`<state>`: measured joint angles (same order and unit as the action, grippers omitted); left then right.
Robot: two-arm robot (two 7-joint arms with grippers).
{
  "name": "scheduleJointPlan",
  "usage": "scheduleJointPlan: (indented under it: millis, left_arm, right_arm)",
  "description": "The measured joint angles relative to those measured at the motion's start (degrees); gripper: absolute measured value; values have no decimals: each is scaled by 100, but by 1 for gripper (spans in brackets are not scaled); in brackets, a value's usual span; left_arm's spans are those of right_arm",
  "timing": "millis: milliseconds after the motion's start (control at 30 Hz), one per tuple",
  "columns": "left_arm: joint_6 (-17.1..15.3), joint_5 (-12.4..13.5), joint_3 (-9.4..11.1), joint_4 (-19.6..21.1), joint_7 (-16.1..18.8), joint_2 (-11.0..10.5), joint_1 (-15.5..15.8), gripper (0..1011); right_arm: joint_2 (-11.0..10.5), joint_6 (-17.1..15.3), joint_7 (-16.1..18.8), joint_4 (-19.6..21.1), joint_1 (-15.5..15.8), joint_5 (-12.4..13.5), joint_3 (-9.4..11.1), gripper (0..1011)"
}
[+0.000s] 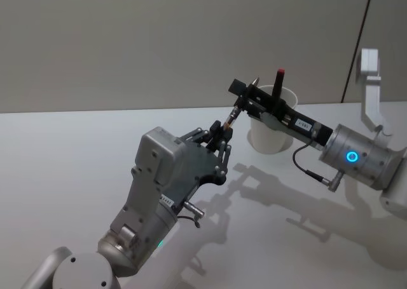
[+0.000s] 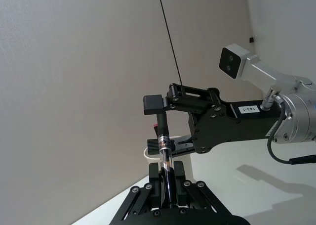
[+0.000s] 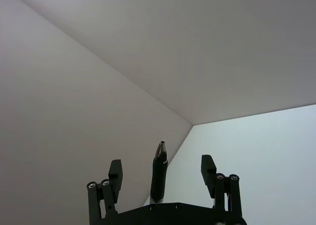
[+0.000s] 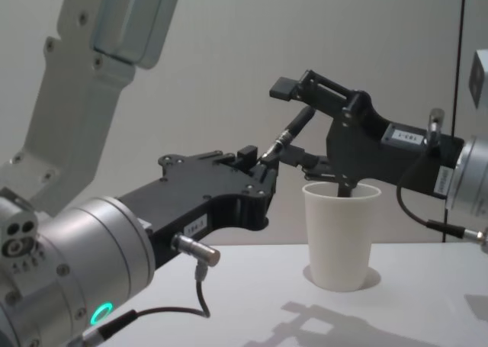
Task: Place the pen into the pen holder.
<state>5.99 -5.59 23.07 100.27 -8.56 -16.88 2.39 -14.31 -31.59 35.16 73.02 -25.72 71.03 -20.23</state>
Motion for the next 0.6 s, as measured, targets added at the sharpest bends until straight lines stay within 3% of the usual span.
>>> scheduleJointPlan:
  millis: [333, 467, 600]
  left_arm:
    - [0, 0, 0, 0, 0, 0, 0, 171]
    - [0, -1, 0, 0, 0, 0, 0, 171]
    - [0, 0, 0, 0, 0, 0, 0, 171]
  right_arm:
    - [-24, 34, -4, 16, 5, 34, -17, 1002]
    - [-29, 45, -4, 20, 7, 42, -20, 947]
    - [-33, 50, -4, 22, 9, 47, -23, 825]
